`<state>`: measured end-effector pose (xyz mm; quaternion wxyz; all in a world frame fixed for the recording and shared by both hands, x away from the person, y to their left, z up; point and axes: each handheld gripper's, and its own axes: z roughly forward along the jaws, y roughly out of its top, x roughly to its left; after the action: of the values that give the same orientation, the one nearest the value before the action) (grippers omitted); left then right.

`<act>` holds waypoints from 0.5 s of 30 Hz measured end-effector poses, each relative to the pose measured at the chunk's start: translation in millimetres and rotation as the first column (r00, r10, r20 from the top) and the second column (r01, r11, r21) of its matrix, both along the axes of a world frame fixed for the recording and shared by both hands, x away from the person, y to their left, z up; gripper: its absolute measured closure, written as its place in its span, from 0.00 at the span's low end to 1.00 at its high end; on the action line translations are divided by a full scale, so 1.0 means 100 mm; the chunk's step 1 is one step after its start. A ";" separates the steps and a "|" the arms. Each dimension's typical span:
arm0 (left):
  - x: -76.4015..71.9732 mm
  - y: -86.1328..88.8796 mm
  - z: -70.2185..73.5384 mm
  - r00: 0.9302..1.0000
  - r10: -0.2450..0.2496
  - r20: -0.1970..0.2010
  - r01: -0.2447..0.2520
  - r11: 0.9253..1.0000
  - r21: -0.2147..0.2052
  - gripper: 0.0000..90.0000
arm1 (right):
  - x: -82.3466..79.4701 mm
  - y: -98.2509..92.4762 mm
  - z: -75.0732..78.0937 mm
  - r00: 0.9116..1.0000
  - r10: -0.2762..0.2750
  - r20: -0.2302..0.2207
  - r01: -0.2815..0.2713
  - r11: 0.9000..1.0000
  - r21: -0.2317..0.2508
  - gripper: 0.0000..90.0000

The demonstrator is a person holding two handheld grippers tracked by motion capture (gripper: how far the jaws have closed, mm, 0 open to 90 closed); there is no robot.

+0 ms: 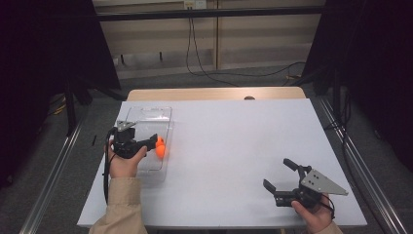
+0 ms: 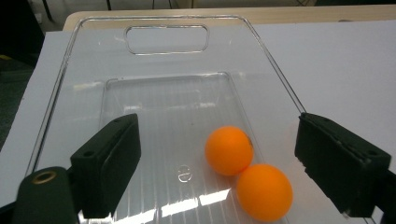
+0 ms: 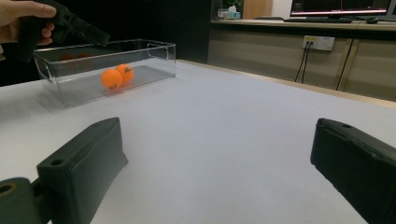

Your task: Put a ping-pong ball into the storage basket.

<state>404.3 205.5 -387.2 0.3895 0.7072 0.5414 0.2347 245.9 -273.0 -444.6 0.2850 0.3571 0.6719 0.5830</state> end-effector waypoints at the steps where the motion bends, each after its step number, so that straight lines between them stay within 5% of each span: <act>1: 0.00 0.00 0.00 1.000 -0.005 0.002 0.005 1.000 -0.001 0.15 | 0.00 0.00 0.00 1.000 -0.001 -0.001 0.001 1.000 0.001 0.03; 15: -0.10 -0.04 0.03 0.998 -0.048 0.042 0.048 0.999 0.000 0.09 | 0.00 0.00 0.00 1.000 0.000 -0.002 0.000 1.000 0.000 0.03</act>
<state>393.9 201.2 -384.6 0.4067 0.7145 0.5163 0.2398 246.4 -272.8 -444.8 0.2843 0.3577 0.6723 0.5824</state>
